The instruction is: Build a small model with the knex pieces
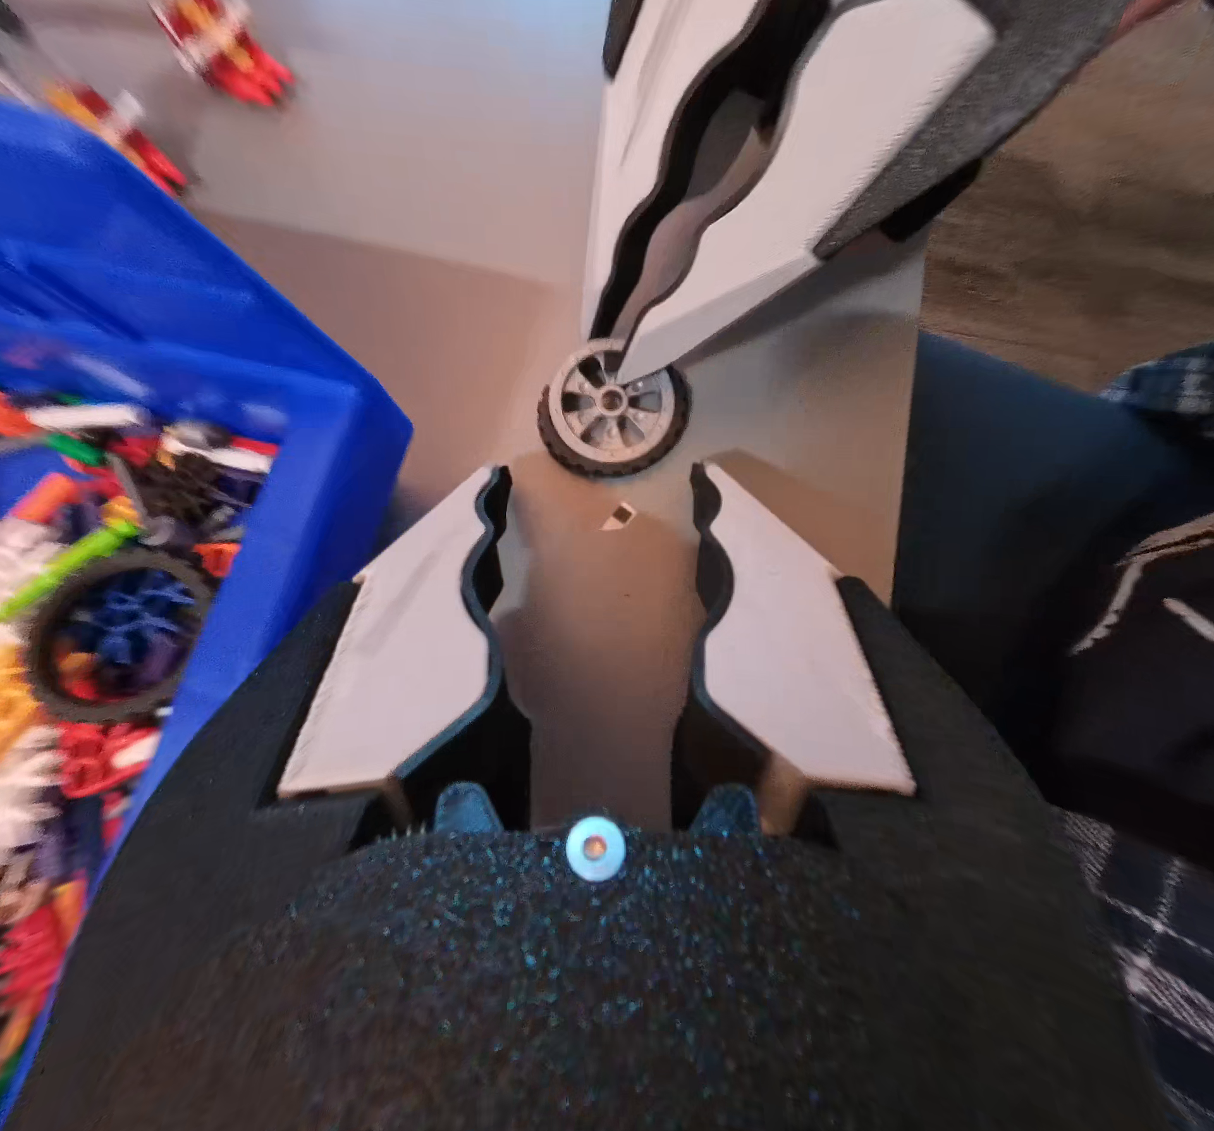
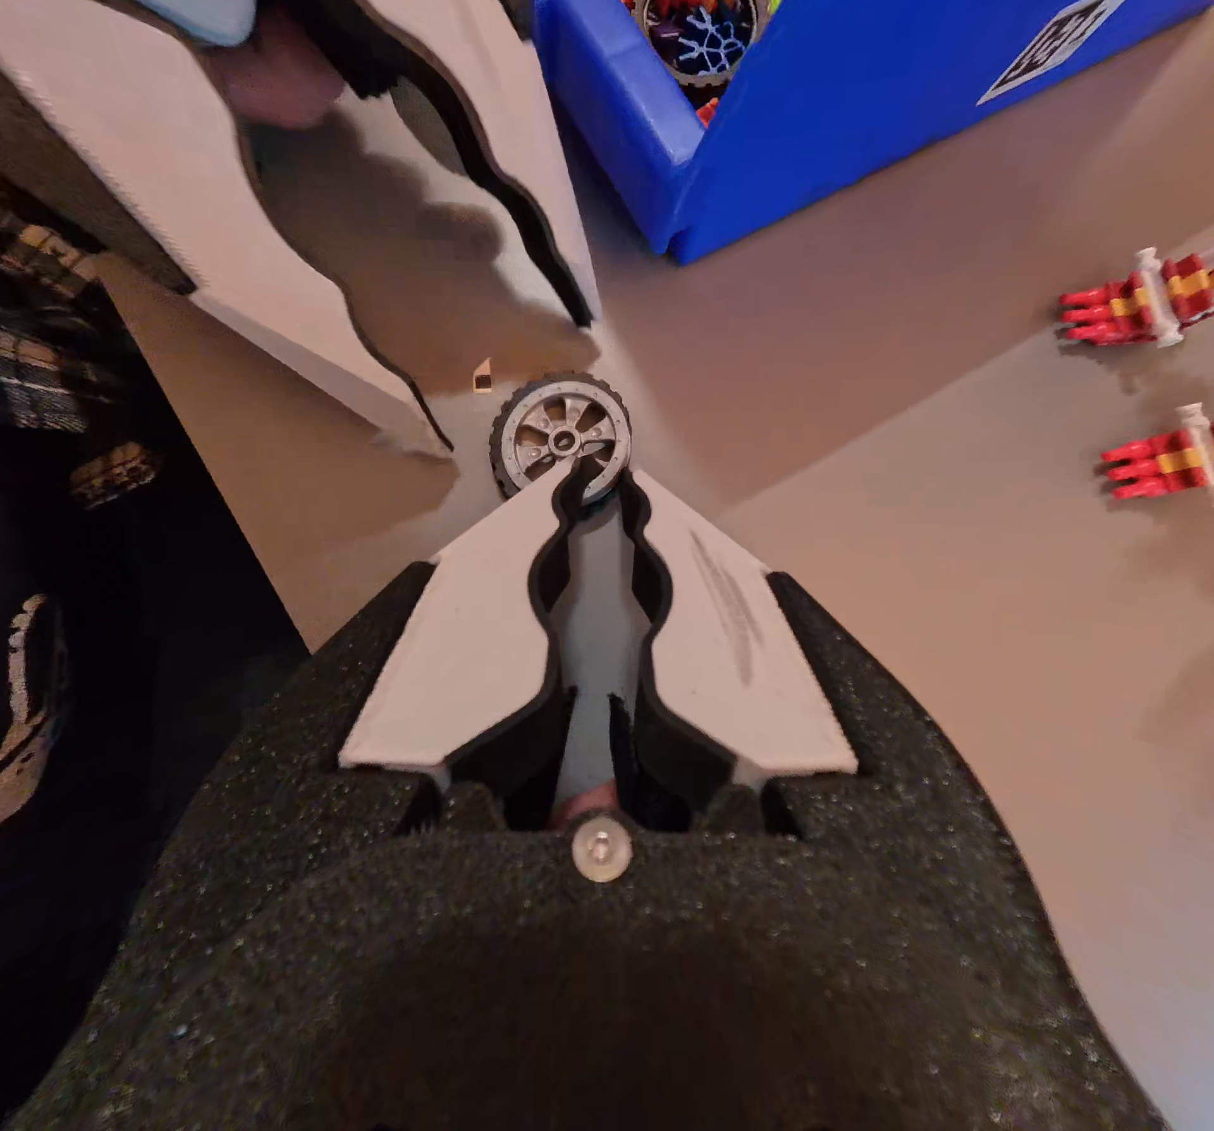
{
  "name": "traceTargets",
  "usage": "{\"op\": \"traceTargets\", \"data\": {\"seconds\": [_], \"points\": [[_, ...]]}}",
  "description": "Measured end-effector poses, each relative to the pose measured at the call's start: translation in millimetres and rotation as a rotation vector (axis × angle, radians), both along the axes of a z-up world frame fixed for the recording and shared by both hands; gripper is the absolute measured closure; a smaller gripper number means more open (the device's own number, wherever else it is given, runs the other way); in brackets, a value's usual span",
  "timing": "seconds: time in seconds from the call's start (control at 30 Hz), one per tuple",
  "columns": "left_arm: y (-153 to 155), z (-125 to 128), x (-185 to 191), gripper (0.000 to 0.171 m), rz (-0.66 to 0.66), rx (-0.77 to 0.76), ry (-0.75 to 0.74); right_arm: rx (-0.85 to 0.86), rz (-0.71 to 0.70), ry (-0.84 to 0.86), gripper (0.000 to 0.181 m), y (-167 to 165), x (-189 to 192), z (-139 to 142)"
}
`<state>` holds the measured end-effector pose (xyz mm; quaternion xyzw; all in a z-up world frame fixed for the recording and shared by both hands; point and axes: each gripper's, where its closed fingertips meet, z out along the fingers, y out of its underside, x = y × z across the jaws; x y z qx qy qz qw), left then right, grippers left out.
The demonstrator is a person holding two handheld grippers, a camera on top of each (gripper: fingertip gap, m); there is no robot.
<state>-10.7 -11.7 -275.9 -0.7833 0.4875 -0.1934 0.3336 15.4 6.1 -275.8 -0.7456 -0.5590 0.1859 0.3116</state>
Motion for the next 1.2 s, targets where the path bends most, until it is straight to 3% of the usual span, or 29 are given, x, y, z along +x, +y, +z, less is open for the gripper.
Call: {"op": "traceTargets", "data": {"seconds": [0.2, 0.33, 0.73, 0.97, 1.2], "points": [[-4, -1, 15, 0.121, -0.004, -0.174, -0.078, 0.152, -0.003, 0.040, 0.171, -1, 0, 3], [0, 2, 17, 0.128, 0.014, -0.211, -0.122, 0.268, -0.004, 0.035, 0.172, -2, 1, 5], [2, 20, 17, 0.161, -0.011, -0.111, -0.230, 0.685, 0.054, -0.012, 0.171, -11, 6, 19], [-2, 16, 22, 0.150, -0.067, -0.108, -0.201, 0.798, 0.088, 0.008, 0.171, -17, 5, 28], [2, 13, 24, 0.154, -0.124, -0.040, -0.144, 0.817, 0.098, 0.015, 0.171, -19, 3, 32]]}}
